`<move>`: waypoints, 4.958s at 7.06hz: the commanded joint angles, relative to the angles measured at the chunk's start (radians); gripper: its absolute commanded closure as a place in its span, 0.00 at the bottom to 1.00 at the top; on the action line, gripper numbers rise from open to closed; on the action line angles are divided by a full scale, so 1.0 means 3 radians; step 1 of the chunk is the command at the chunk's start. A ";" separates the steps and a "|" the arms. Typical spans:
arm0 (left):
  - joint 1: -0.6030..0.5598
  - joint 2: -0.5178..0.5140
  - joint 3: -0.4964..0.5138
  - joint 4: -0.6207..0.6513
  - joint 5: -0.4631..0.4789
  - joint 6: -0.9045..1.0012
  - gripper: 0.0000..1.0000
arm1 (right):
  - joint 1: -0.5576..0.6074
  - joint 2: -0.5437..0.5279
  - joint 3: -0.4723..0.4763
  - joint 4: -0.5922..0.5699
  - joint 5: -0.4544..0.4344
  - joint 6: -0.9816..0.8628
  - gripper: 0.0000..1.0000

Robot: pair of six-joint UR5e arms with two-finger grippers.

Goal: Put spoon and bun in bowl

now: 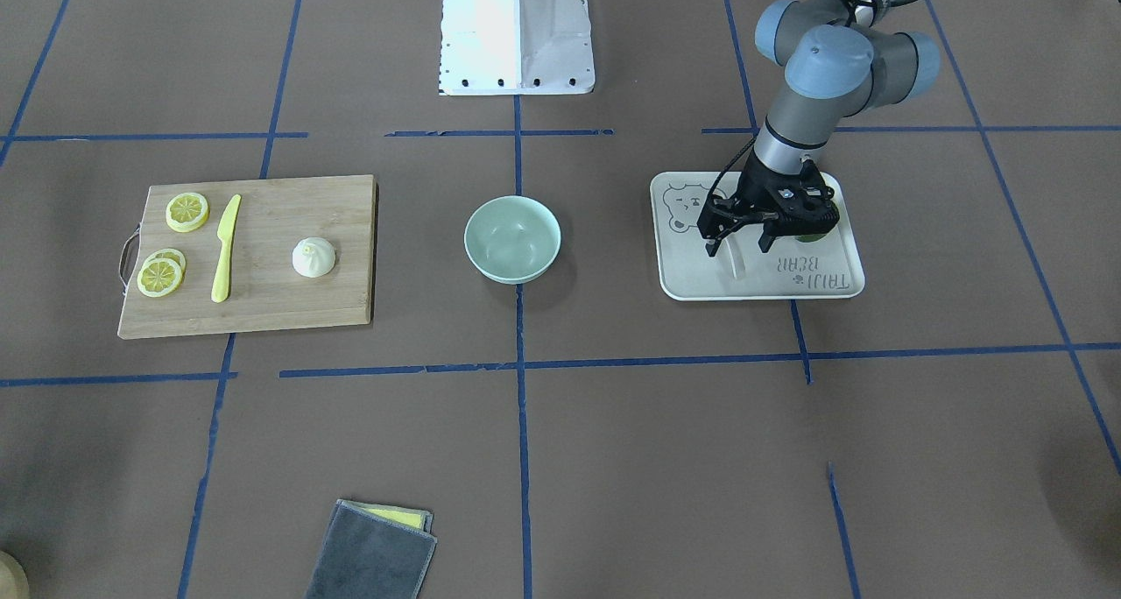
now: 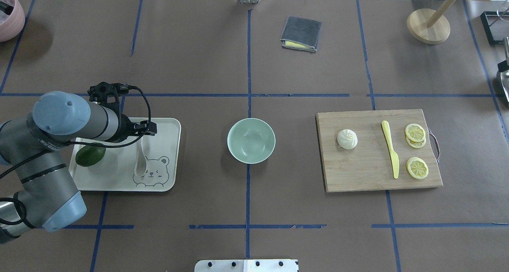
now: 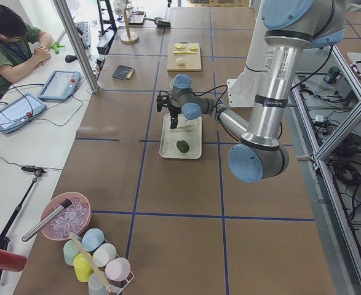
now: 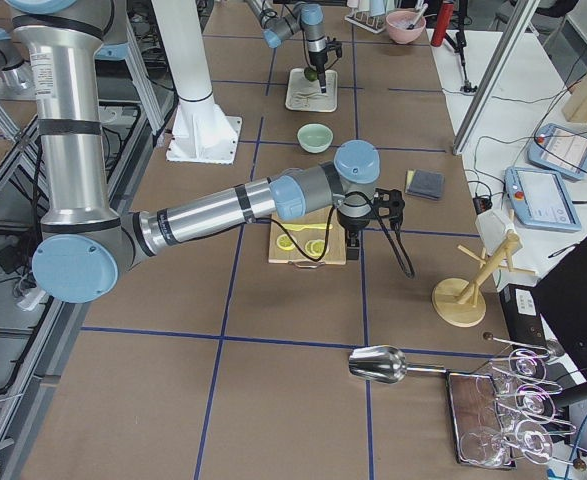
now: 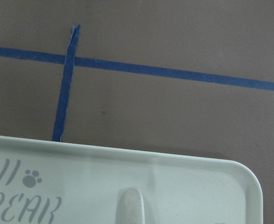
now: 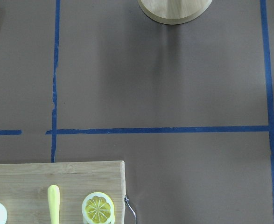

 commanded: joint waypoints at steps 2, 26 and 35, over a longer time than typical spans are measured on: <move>0.0173 0.0010 0.0020 0.0124 0.0208 -0.0029 0.31 | -0.0091 0.0000 0.0075 0.0005 -0.0003 0.0176 0.00; -0.0113 -0.0680 -0.0456 0.0713 0.0117 -0.0929 1.00 | -0.2704 0.0466 -0.0062 0.1110 -0.1946 0.2718 0.04; 0.0020 -0.1124 -0.0042 0.0551 0.0122 -0.1494 1.00 | -0.2597 0.0609 -0.0058 0.1105 -0.1977 0.2672 1.00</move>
